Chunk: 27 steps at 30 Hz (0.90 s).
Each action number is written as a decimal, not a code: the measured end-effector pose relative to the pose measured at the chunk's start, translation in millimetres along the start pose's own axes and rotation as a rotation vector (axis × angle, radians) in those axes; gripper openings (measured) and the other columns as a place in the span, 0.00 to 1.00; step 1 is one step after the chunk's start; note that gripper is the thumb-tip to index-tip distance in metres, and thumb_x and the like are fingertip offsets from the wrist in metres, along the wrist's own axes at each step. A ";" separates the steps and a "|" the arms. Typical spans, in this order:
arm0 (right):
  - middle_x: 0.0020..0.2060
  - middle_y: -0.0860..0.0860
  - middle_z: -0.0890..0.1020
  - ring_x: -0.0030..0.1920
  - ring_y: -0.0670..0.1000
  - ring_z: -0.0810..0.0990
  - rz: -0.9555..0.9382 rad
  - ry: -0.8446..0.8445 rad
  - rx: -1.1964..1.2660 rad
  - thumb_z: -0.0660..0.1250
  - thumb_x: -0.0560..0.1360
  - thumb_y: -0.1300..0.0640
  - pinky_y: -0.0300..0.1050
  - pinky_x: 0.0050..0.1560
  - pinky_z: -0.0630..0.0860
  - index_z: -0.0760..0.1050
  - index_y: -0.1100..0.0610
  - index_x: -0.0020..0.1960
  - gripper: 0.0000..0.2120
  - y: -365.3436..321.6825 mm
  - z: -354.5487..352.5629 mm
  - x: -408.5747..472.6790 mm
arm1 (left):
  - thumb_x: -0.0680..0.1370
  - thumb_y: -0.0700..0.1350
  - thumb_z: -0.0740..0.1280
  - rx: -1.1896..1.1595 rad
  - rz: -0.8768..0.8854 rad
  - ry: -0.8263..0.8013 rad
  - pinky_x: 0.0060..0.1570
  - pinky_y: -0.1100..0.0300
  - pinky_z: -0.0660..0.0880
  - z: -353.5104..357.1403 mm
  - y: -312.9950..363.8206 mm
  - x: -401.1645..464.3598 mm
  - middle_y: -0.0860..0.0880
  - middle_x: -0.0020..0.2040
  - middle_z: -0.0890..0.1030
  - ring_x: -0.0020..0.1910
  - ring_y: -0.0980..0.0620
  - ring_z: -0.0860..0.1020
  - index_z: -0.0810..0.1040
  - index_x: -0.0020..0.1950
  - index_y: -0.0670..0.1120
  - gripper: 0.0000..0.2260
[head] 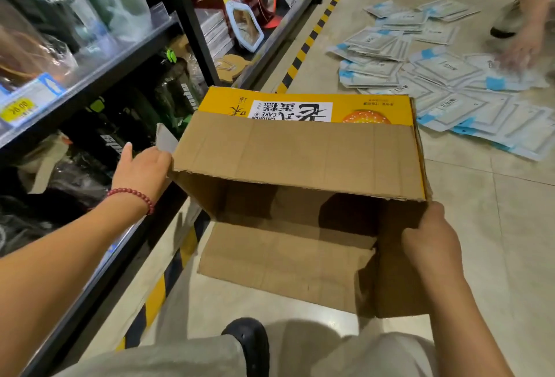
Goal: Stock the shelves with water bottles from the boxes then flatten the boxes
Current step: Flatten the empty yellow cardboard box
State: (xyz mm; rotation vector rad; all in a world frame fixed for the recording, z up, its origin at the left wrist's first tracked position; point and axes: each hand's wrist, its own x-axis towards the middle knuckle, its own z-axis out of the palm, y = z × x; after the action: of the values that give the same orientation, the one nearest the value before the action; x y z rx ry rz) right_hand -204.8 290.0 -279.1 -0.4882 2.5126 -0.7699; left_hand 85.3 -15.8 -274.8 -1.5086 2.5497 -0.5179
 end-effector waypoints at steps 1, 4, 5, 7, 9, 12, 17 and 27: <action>0.34 0.52 0.67 0.36 0.54 0.71 0.023 0.017 0.001 0.60 0.74 0.70 0.49 0.36 0.70 0.60 0.63 0.66 0.22 0.3 -0.2 1.2 | 0.74 0.40 0.66 0.024 0.011 0.008 0.72 0.43 0.52 -1.9 2.8 -0.7 0.51 0.40 0.76 0.48 0.49 0.77 0.72 0.40 0.49 0.06; 0.34 0.52 0.66 0.33 0.53 0.69 0.092 0.076 -0.032 0.60 0.76 0.67 0.49 0.36 0.69 0.61 0.61 0.66 0.20 3.0 -1.2 4.0 | 0.75 0.38 0.64 0.081 0.036 -0.010 0.72 0.45 0.50 -5.7 12.6 0.1 0.53 0.33 0.72 0.42 0.50 0.77 0.70 0.37 0.50 0.10; 0.34 0.51 0.66 0.32 0.51 0.67 0.104 0.089 -0.041 0.60 0.76 0.66 0.48 0.35 0.68 0.61 0.61 0.66 0.20 4.7 -1.9 4.9 | 0.74 0.38 0.65 0.090 0.037 -0.020 0.72 0.44 0.50 -6.6 14.8 0.6 0.54 0.32 0.71 0.42 0.51 0.77 0.70 0.37 0.51 0.10; 0.33 0.51 0.66 0.31 0.52 0.66 0.118 0.105 -0.049 0.60 0.76 0.66 0.49 0.36 0.67 0.61 0.61 0.66 0.19 8.4 -3.5 7.2 | 0.73 0.39 0.67 0.115 0.064 -0.027 0.72 0.44 0.48 -8.1 16.0 1.6 0.54 0.31 0.71 0.42 0.51 0.77 0.71 0.38 0.52 0.10; 0.33 0.52 0.66 0.34 0.54 0.67 0.132 0.113 -0.054 0.60 0.76 0.66 0.50 0.37 0.67 0.61 0.61 0.65 0.19 11.2 -5.7 9.3 | 0.73 0.39 0.67 0.150 0.107 -0.037 0.73 0.45 0.46 -5.8 15.3 1.5 0.54 0.32 0.73 0.42 0.51 0.77 0.72 0.39 0.52 0.09; 0.33 0.52 0.66 0.38 0.57 0.69 0.156 0.113 -0.047 0.59 0.75 0.66 0.51 0.38 0.67 0.61 0.62 0.64 0.18 13.9 -9.4 10.4 | 0.73 0.40 0.67 0.118 0.156 -0.014 0.72 0.46 0.53 -6.9 19.3 -0.7 0.52 0.34 0.77 0.48 0.47 0.78 0.75 0.40 0.50 0.06; 0.34 0.51 0.67 0.39 0.56 0.69 0.150 0.128 -0.004 0.59 0.75 0.66 0.50 0.38 0.67 0.62 0.61 0.65 0.18 18.2 -9.9 13.3 | 0.75 0.38 0.63 0.127 0.155 -0.035 0.40 0.54 0.75 -23.7 27.0 -7.4 0.44 0.39 0.79 0.40 0.44 0.78 0.76 0.49 0.44 0.05; 0.52 0.63 0.77 0.43 0.58 0.69 0.121 0.244 0.033 0.59 0.74 0.69 0.48 0.42 0.68 0.69 0.63 0.62 0.17 33.8 -19.7 17.7 | 0.72 0.37 0.69 -0.071 0.153 0.194 0.36 0.54 0.73 -45.9 36.2 -4.2 0.48 0.34 0.73 0.34 0.48 0.71 0.74 0.45 0.46 0.07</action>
State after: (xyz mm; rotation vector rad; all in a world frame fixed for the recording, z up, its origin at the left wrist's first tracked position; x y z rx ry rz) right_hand -236.3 316.7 -290.5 -0.2396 2.7185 -0.8675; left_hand 44.5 14.1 -245.2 -1.3284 2.8311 -0.5844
